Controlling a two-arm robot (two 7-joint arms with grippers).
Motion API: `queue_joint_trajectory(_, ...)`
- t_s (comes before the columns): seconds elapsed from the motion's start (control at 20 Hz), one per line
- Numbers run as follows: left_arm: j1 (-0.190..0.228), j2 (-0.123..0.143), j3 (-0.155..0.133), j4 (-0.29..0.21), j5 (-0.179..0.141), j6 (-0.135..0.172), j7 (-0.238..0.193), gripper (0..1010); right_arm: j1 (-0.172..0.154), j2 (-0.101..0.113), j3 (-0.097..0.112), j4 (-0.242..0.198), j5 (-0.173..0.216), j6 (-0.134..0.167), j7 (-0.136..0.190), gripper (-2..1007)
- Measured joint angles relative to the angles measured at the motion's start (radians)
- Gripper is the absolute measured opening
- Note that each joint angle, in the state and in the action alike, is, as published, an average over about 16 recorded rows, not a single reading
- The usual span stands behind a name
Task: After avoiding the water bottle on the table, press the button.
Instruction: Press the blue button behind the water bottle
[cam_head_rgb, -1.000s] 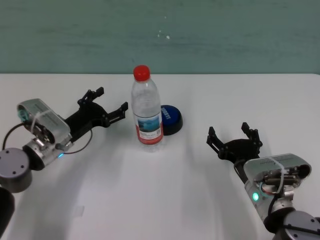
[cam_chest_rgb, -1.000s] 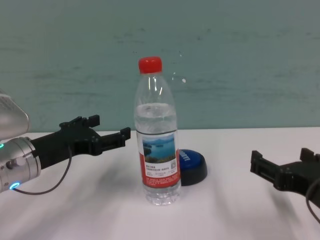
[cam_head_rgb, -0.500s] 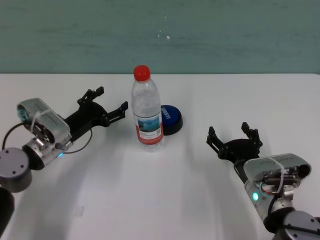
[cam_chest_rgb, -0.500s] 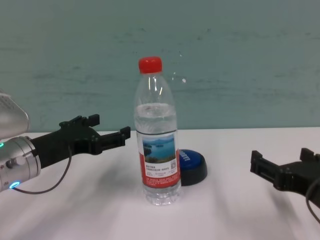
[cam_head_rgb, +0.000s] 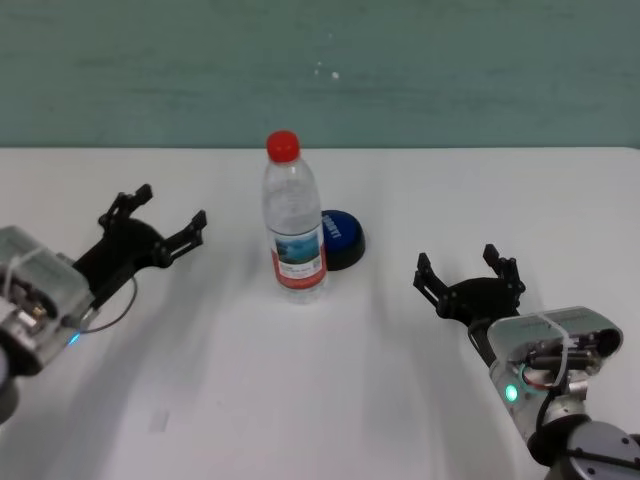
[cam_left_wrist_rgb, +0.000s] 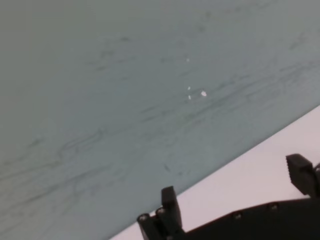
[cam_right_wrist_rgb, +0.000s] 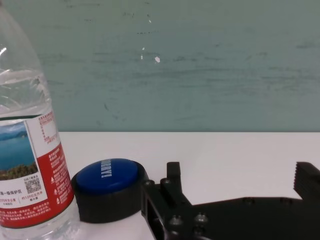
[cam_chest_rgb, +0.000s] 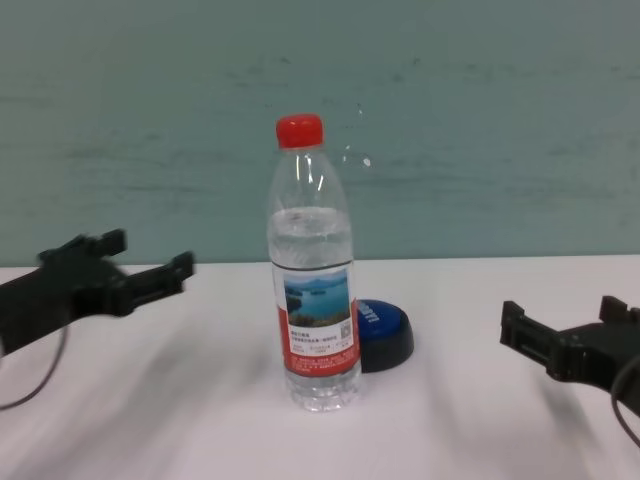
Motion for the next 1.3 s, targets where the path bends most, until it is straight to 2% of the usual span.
queue_joint_trajectory(0.4, 0.206, 0.065, -0.082, -0.247, -0.006, 0.048, 0.038, 1000, 0.000, 0.000, 0.000, 0.000, 0.000, 0.000, 0.000, 1004)
queue_joint_trajectory(0.65, 0.322, 0.080, -0.113, -0.387, 0.008, 0.072, 0.062, 1000, 0.000, 0.000, 0.000, 0.000, 0.000, 0.000, 0.000, 1004)
queue_joint_trajectory(0.8, 0.375, 0.069, -0.123, -0.446, 0.027, 0.083, 0.085, 1000, 0.000, 0.000, 0.000, 0.000, 0.000, 0.000, 0.000, 1004)
queue_joint_trajectory(1.0, 0.421, 0.033, -0.124, -0.493, 0.057, 0.099, 0.123, 1000, 0.000, 0.000, 0.000, 0.000, 0.000, 0.000, 0.000, 1004)
queue_joint_trajectory(1.3, 0.443, -0.043, -0.097, -0.510, 0.109, 0.121, 0.179, 1000, 0.000, 0.000, 0.000, 0.000, 0.000, 0.000, 0.000, 1004)
